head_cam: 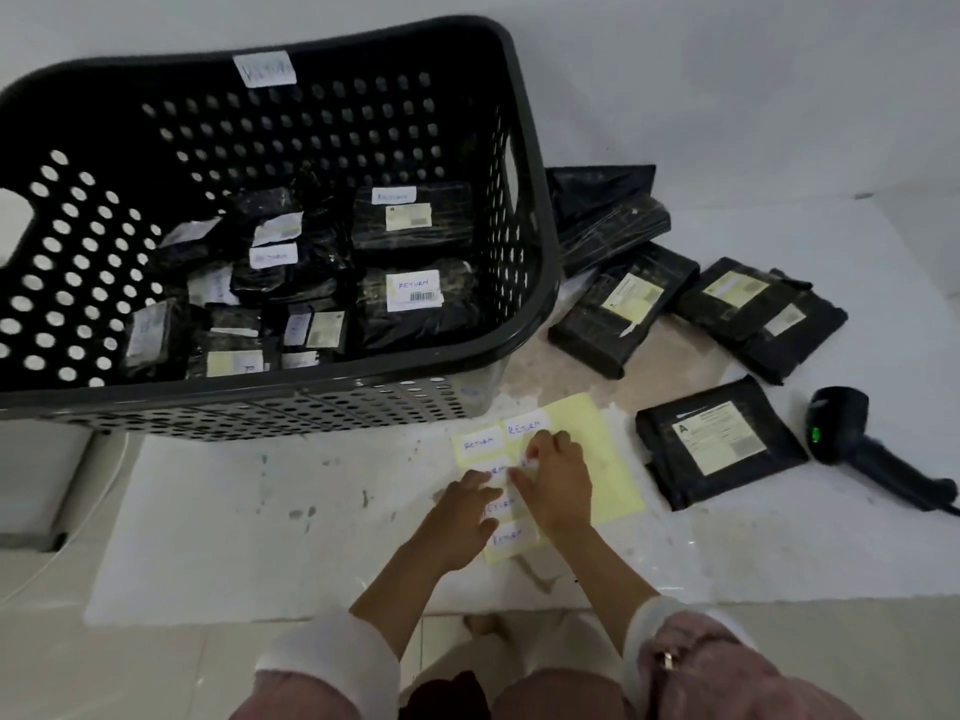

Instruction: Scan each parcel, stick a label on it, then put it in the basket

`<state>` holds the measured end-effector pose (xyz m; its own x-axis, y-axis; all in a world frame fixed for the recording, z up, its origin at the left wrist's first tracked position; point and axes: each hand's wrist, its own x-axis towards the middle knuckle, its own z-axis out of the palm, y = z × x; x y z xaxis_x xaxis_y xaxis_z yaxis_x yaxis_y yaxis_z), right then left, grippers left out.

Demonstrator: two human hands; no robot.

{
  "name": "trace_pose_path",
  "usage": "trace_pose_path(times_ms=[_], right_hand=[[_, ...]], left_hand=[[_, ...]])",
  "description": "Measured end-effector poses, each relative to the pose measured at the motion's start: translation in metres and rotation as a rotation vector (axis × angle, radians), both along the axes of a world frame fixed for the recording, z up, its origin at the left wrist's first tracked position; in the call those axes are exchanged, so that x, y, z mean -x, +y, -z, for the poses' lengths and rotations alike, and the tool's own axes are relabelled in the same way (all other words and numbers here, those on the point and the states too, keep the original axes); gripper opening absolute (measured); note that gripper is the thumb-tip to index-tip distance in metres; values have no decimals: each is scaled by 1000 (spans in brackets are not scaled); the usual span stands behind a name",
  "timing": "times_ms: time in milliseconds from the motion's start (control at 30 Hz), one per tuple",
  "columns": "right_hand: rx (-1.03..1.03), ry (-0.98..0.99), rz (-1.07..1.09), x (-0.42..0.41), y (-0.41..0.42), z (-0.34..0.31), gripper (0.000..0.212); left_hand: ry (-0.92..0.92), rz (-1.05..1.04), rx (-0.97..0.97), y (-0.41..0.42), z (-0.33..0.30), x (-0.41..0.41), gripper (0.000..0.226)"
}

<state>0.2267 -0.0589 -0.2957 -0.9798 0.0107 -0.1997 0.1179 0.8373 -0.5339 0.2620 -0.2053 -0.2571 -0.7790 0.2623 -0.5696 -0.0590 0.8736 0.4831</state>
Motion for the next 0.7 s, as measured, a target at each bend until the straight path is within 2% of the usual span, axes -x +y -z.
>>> trace_pose_path(times_ms=[133,267,400,700], right_hand=[[-93,37,-4,0,-7,0,23],[-182,41,-21,1,-12,-2,16],[-184,-27,30,3,-12,-6,20],[227,-222,217,13,15,-21,14]], left_hand=[[-7,5,-7,-4,0,3,47],[31,92,93,-1,-1,2,68],[56,195,247,8,-3,3,70],[3,281,372,17,-8,9,71]])
